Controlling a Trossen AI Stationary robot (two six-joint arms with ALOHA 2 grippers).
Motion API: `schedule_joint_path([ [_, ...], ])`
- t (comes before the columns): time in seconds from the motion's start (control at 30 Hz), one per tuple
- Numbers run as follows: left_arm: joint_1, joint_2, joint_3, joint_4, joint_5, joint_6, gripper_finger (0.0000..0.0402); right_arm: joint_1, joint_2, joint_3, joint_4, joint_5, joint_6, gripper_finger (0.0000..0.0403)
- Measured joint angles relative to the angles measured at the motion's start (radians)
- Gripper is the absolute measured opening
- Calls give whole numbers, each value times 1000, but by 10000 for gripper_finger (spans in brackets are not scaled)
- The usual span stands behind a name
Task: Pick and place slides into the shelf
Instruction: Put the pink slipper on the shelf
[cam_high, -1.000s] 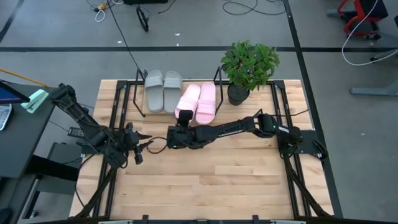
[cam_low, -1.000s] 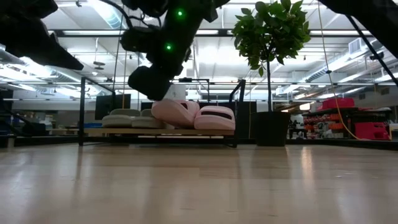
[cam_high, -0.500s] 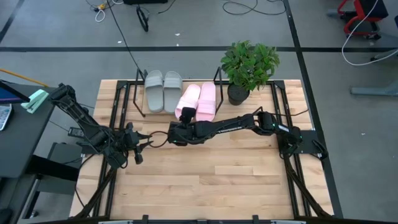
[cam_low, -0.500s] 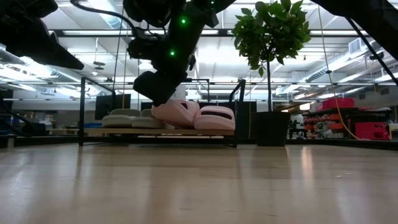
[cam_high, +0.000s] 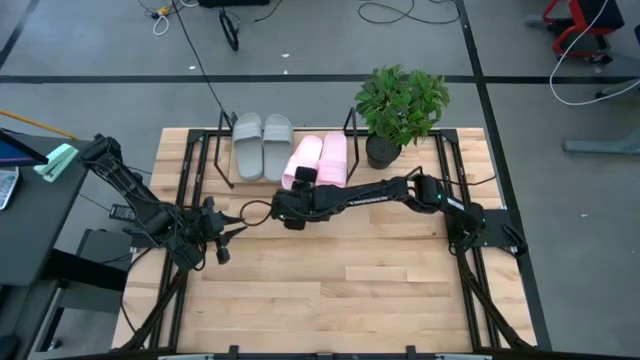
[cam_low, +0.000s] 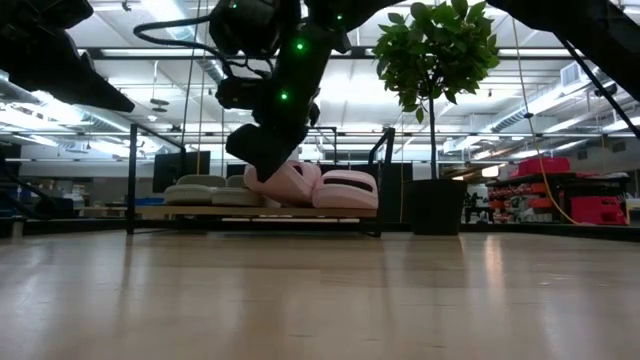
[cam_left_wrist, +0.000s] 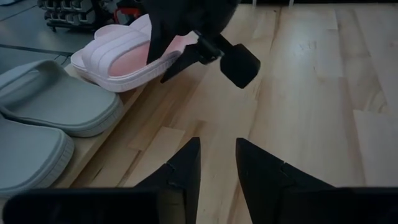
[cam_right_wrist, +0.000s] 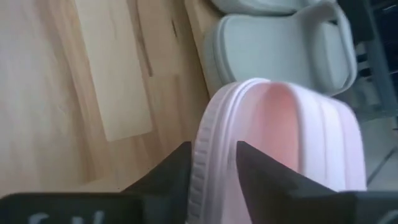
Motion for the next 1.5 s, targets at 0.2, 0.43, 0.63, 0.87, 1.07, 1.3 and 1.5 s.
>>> schedule_joint_path([
  [0.2,0,0,0,0,2,-1,107,-9,-3,0,-57,0,30,42],
  [0.43,0,0,0,0,2,-1,107,7,-3,0,-79,3,24,36],
  [0.63,0,0,0,0,9,-2,107,9,-4,0,-116,-31,54,54],
  [0.87,0,0,0,0,10,-8,107,-1,-6,0,-115,-112,38,72],
  [1.07,0,0,0,1,17,-10,107,-11,-6,0,-124,-151,32,125],
  [1.3,0,0,0,1,29,-9,107,-23,-6,-1,-153,-153,32,168],
  [1.5,0,0,0,1,29,-9,107,-13,-8,-1,-196,-131,23,162],
])
